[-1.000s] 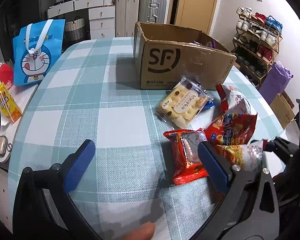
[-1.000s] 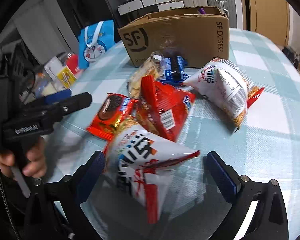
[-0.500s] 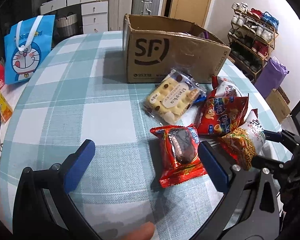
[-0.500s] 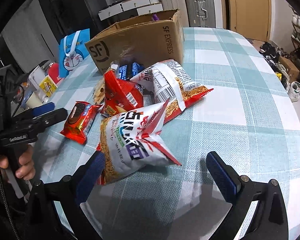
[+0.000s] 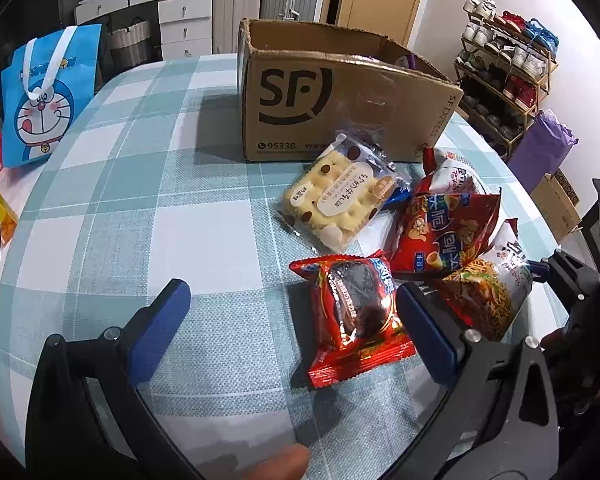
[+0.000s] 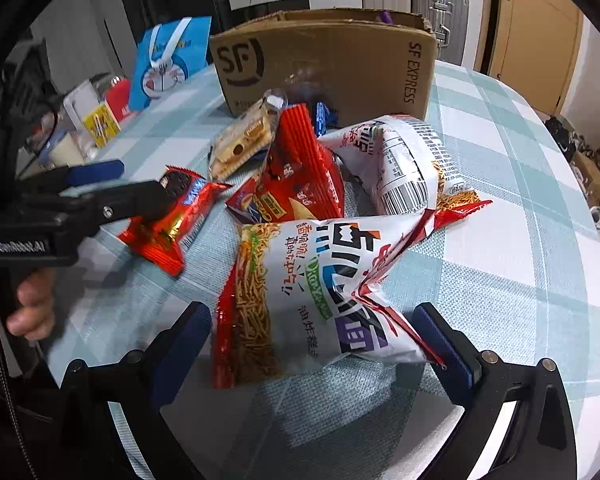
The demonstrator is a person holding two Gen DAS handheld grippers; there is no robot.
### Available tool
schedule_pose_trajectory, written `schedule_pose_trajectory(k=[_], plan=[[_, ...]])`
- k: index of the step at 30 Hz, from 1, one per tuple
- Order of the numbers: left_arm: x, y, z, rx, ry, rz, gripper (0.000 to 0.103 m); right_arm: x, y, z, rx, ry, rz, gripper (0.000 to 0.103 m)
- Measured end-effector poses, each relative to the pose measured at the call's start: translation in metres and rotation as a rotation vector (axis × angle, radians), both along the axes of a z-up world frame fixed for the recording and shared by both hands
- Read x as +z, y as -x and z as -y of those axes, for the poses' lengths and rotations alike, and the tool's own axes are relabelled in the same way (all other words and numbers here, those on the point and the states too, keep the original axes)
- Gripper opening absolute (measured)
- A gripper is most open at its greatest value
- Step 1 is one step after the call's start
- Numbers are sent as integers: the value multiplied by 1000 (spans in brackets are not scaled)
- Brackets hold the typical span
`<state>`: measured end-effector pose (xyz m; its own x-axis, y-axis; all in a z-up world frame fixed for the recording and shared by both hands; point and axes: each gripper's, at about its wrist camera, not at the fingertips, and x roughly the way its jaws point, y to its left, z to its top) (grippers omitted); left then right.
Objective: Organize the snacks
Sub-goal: 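Move both tools back to the pile, right tool toward the white noodle bag, then grasp the red Oreo pack with the left tool while the right tool grasps the white noodle bag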
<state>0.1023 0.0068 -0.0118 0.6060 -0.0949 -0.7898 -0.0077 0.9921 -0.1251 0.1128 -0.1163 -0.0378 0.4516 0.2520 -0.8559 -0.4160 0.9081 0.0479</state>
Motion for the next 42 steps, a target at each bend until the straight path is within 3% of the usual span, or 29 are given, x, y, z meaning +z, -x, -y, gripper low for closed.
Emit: schedule_pose_trajectory(k=[8,11,16,21,32,37,39,41,42], plan=[[-12,-10,15,-65,16,-38,102,-2,-2,9,-10,-3,-1,101],[-16,-17,21,-79,17,-59,102,1,2,14,-18,-10,12,95],[-17,-18,25,-91,-19,-63,102,9,12,35,-38,-124,38,81],[-17,-14,21,-73,-5,-63,102,10,11,46,-41,-211,16,64],[-19,-11,17,-62,-1,-67,101,10,9,42,0,-211,19,65],[-19,-9,16,-89,30,-76,83,9,5,38,18,-195,5,72],[-18,-8,17,-103,49,-73,70,8,3,33,22,-174,7,76],[-16,-6,17,-121,64,-65,48,7,0,29,30,-159,7,77],[-15,-5,17,-130,71,-61,44,7,-1,27,30,-150,10,77]])
